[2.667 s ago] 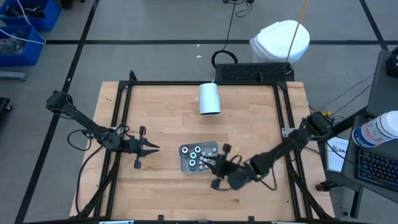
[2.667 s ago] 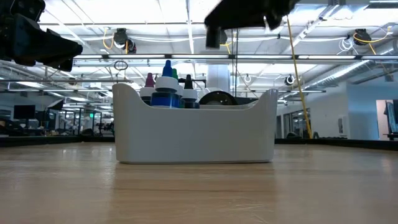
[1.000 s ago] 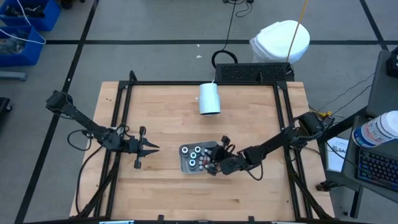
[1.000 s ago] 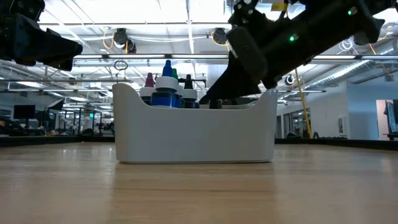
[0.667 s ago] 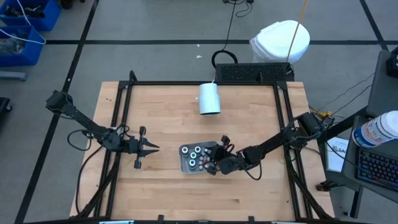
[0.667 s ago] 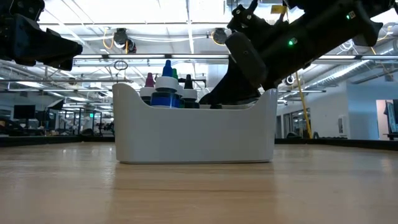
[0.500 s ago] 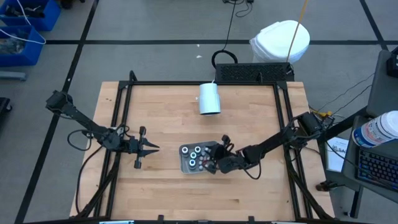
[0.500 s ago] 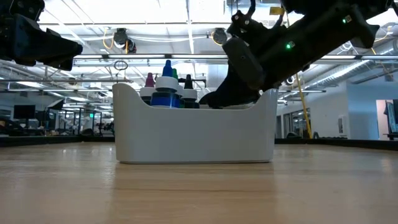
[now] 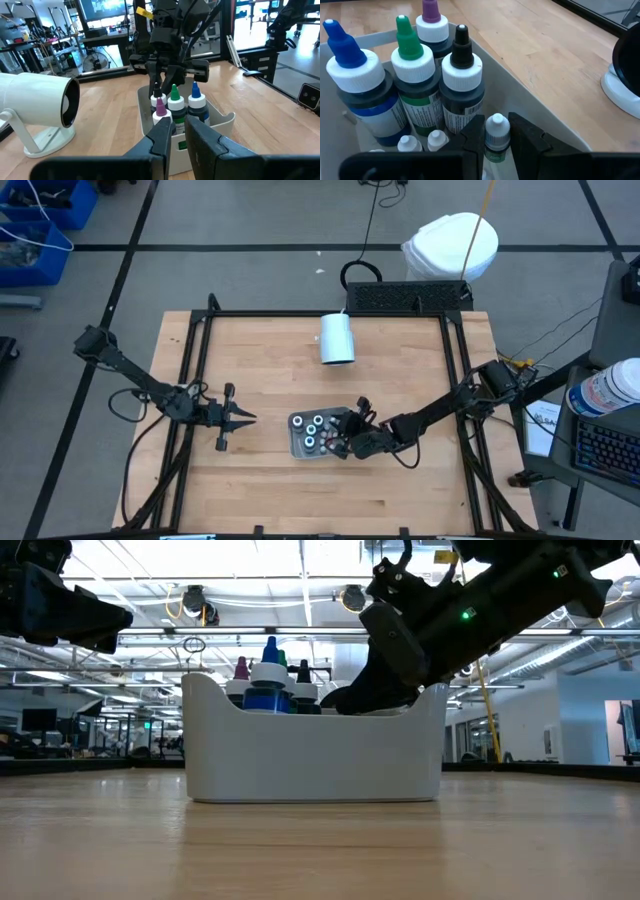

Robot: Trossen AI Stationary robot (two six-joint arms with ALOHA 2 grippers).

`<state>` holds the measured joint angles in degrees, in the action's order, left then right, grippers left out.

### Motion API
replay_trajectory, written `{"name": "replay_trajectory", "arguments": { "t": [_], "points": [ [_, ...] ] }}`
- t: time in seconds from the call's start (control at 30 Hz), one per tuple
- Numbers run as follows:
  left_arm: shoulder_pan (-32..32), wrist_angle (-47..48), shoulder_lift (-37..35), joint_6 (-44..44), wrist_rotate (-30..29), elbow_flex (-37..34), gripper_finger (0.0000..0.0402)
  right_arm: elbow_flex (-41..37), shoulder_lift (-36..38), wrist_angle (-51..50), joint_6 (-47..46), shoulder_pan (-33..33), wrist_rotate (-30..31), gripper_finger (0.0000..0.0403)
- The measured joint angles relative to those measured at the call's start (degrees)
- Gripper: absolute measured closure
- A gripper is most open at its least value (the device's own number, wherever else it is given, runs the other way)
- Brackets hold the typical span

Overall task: Pick & Place food coloring
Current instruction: Put the small green food coloring bottle into the gray bin, then adjust the gray bin

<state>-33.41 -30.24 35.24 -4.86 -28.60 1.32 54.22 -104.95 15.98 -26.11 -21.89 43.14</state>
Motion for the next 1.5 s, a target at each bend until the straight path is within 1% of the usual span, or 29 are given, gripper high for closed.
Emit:
{"name": "replay_trajectory", "arguments": {
  "t": [0.13,0.33,0.43,0.63,0.73,0.83,0.97,1.07,1.13,1.2,1.27,1.33,1.4,1.43,1.5],
  "points": [
    [0.0,0.0,0.0,0.0,0.0,0.0,0.0339,0.0,0.0,0.0,0.0,0.0,-0.1,0.0336],
    [0.0,0.0,0.0,0.1,0.0,0.0,0.0339,0.0,0.0,0.0,-1.3,0.1,-0.2,0.0305],
    [0.0,0.0,0.0,0.2,0.0,0.0,0.0339,0.0,0.0,0.0,-1.6,0.1,-0.2,0.0297],
    [0.0,0.0,0.0,0.2,0.0,0.0,0.0339,0.0,0.1,0.1,-1.6,0.2,-1.3,0.0297],
    [0.0,0.0,0.0,0.2,0.0,0.0,0.0339,0.0,0.3,1.3,0.6,-0.1,-1.5,0.0298],
    [0.0,0.0,0.0,1.3,0.0,0.0,0.0339,0.0,2.9,2.6,4.4,-1.2,-2.1,0.0299],
    [0.0,0.0,0.0,4.8,1.1,0.0,0.0339,0.0,9.6,0.0,9.2,-4.3,-2.6,0.0316],
    [0.0,0.1,0.0,5.5,4.0,0.0,0.0339,0.0,15.3,-5.3,12.2,-7.5,-1.1,0.0348],
    [0.0,0.2,0.0,5.4,5.5,0.0,0.0339,0.0,18.7,-12.2,11.5,-9.4,0.8,0.0379],
    [0.0,0.6,0.2,5.4,7.3,0.0,0.0339,0.0,21.2,-19.4,8.7,-11.0,2.4,0.0396],
    [0.0,0.7,1.5,5.7,9.1,0.0,0.0344,0.0,22.4,-25.9,4.6,-12.4,3.7,0.0393],
    [-0.1,0.5,3.8,7.1,9.4,0.0,0.036,0.0,22.7,-31.6,0.3,-13.6,4.0,0.0392],
    [-0.1,-0.5,7.0,8.7,8.7,0.0,0.0387,0.0,22.4,-37.0,-4.6,-14.4,3.4,0.0397],
    [-0.1,-1.1,8.7,9.5,8.0,0.0,0.0394,0.0,21.8,-39.3,-7.2,-14.7,3.2,0.04],
    [-0.1,-3.4,12.2,11.8,6.0,-0.1,0.0394,0.0,20.6,-43.3,-11.3,-15.2,3.2,0.0401]
  ]
}}
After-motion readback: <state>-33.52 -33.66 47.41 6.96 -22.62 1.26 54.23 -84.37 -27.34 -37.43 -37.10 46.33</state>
